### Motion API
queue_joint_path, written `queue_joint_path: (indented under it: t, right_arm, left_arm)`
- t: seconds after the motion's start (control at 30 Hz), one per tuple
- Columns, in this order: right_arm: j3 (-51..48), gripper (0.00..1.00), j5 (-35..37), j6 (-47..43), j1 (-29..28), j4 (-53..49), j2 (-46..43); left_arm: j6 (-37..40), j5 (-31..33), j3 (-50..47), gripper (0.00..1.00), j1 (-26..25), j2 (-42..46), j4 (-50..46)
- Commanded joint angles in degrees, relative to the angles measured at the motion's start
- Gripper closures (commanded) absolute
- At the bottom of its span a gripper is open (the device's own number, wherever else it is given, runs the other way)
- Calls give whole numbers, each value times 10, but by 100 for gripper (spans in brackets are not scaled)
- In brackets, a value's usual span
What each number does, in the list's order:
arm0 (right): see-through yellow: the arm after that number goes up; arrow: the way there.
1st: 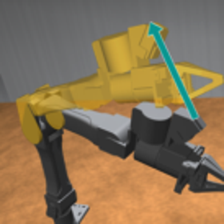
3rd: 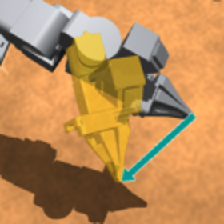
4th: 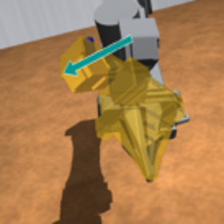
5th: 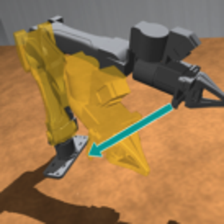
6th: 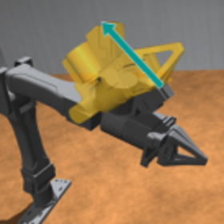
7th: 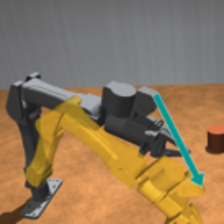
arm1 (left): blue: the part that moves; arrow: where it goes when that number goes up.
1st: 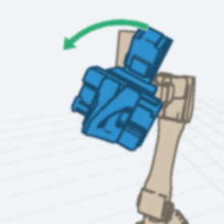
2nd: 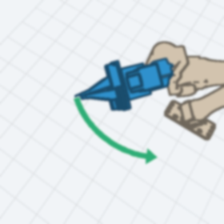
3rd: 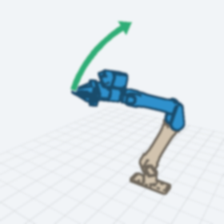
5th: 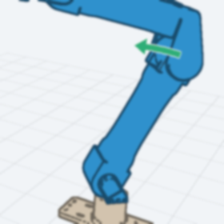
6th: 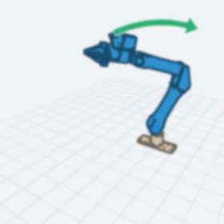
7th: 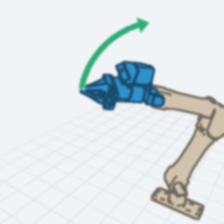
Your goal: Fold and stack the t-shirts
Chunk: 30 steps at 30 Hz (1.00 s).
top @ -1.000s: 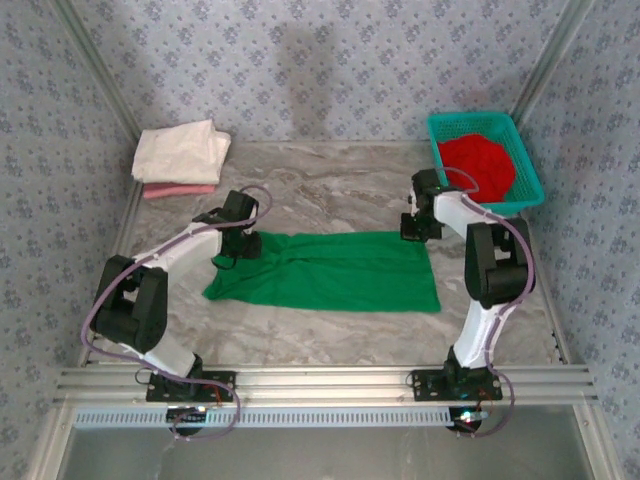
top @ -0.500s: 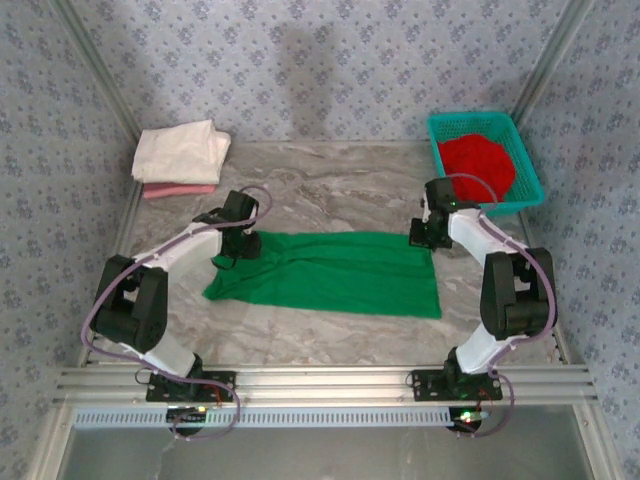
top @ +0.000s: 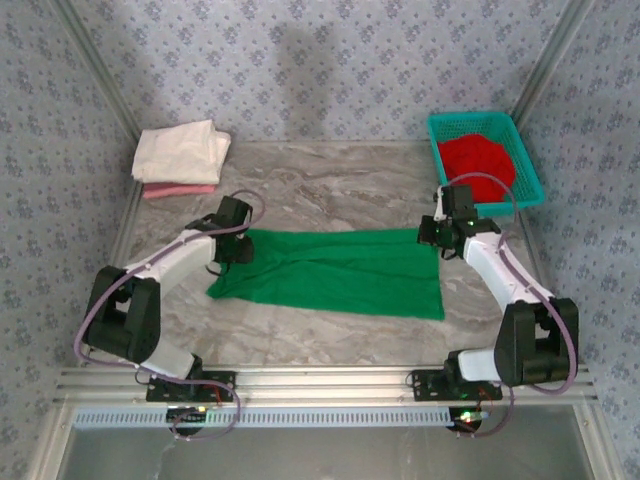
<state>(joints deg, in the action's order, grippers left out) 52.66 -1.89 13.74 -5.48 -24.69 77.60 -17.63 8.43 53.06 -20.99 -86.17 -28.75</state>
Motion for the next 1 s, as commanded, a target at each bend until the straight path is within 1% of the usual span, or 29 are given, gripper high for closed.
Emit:
queue_joint_path:
  t: [0.0,0.03,0.07,0.1,0.13,0.23,0.37,0.43,0.47,0.5,0.53,0.57,0.67,0.73,0.77,0.9,0.97]
  right_arm:
    - [-8,95,25,19,6,-14,10]
    - [-11,93,29,22,6,-15,8]
    - [-10,86,35,26,5,-20,7]
    - [-9,74,41,30,5,-27,7]
    - [-9,70,43,32,5,-27,6]
    - [-14,69,40,36,1,-14,9]
    - [6,65,52,52,-2,-37,44]
    - [15,66,27,42,-8,-33,67]
    - [24,66,15,34,-12,-32,84]
    - [38,63,9,26,-17,-36,105]
    - [54,57,14,22,-22,-43,126]
    - [74,55,24,22,-24,-57,152]
    - [107,54,30,32,-23,-84,205]
    - [106,53,48,40,-23,-71,210]
    - [102,53,49,44,-23,-62,211]
    - [117,55,41,27,-19,-54,242]
    - [127,57,42,20,-19,-58,256]
  left_arm:
    - [-13,7,-3,68,3,16,-3]
    - [-13,5,-5,68,3,17,-4]
    - [-13,6,-6,68,3,17,-7]
    - [-14,6,-7,65,3,18,-10]
    - [-13,5,-8,63,3,18,-12]
    - [-7,-7,-6,62,2,13,-12]
    - [-6,-8,2,61,-3,-2,-19]
    - [-4,-8,3,60,-5,-3,-16]
    - [-1,-9,5,57,-7,-5,-14]
    - [4,-14,8,53,-10,-7,-12]
    - [9,-18,13,52,-12,-12,-13]
    - [11,-18,19,52,-15,-18,-17]
    - [22,-12,34,52,-32,-33,-26]
    - [24,2,41,51,-43,-40,-36]
    - [25,7,41,48,-47,-43,-36]
    - [21,9,35,48,-49,-55,-28]
    - [19,9,38,48,-48,-60,-30]
